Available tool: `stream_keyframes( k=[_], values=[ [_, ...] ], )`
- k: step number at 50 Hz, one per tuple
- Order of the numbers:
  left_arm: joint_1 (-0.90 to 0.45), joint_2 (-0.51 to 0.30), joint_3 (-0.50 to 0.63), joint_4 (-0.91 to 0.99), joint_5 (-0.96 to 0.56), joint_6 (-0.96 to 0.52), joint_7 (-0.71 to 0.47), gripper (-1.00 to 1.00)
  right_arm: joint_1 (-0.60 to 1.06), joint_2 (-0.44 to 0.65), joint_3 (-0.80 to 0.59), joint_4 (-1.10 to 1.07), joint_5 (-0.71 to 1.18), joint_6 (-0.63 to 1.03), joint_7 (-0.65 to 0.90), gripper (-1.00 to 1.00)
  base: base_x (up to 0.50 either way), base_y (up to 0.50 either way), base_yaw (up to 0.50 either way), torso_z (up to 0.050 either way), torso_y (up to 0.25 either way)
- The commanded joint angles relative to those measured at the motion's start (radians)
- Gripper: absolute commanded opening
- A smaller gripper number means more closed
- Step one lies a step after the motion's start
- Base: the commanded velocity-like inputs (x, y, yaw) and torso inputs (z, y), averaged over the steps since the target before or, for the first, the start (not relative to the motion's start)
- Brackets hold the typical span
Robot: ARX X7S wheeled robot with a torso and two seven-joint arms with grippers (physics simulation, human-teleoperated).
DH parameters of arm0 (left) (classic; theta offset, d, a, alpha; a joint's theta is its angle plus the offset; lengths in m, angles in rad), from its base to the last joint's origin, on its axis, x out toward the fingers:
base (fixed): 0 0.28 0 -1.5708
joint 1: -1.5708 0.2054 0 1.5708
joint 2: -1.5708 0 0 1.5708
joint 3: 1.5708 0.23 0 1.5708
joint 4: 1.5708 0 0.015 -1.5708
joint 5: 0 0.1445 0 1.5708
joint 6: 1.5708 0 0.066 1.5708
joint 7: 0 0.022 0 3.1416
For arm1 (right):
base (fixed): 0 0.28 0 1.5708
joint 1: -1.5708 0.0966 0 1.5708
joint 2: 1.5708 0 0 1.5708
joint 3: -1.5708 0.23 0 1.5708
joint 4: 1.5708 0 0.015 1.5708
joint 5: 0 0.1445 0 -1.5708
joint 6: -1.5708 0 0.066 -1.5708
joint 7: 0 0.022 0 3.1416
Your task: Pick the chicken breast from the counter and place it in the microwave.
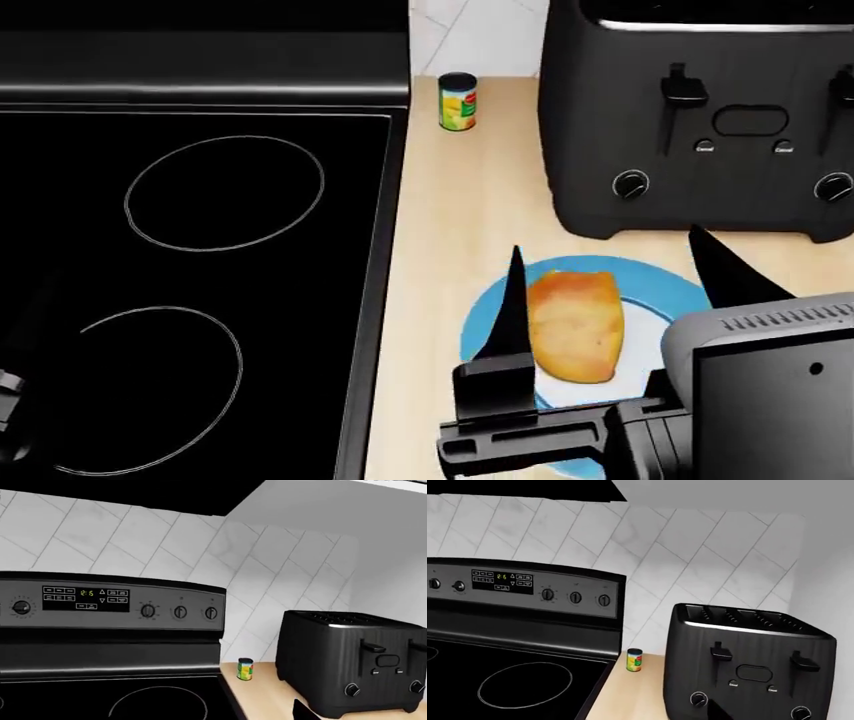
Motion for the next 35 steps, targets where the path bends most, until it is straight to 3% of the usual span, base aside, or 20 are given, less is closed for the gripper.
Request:
stream_keyframes(
  k=[1,4,9,13,27,35],
  values=[
    [0.003,-0.001,-0.002,0.002,-0.022,0.008,-0.019,1.00,0.026,0.010,-0.013,0.011,0.022,0.010,0.024,1.00,0.50,0.00,0.00,0.000,0.000],
    [0.011,-0.001,-0.001,0.005,-0.021,0.013,-0.020,1.00,0.048,0.014,-0.039,0.030,0.047,0.037,0.071,1.00,0.27,0.00,0.00,0.000,0.000],
    [0.025,-0.006,-0.009,0.013,-0.030,0.020,-0.024,1.00,0.193,0.025,-0.126,0.209,0.330,0.055,0.270,1.00,0.00,0.00,0.00,0.000,0.002],
    [0.044,-0.013,-0.035,0.021,-0.054,0.038,-0.024,1.00,0.287,0.011,-0.221,0.348,0.392,0.106,0.316,1.00,0.00,0.00,0.00,0.000,0.000],
    [0.072,-0.033,-0.049,0.026,-0.064,0.062,-0.021,1.00,0.361,-0.063,-0.350,0.638,0.288,0.177,0.195,1.00,0.00,0.00,0.00,0.000,0.000],
    [0.052,-0.032,-0.044,0.025,-0.067,0.070,-0.045,1.00,0.377,-0.087,-0.404,0.778,0.133,0.168,0.070,1.00,0.00,0.00,0.00,0.000,0.000]
  ],
)
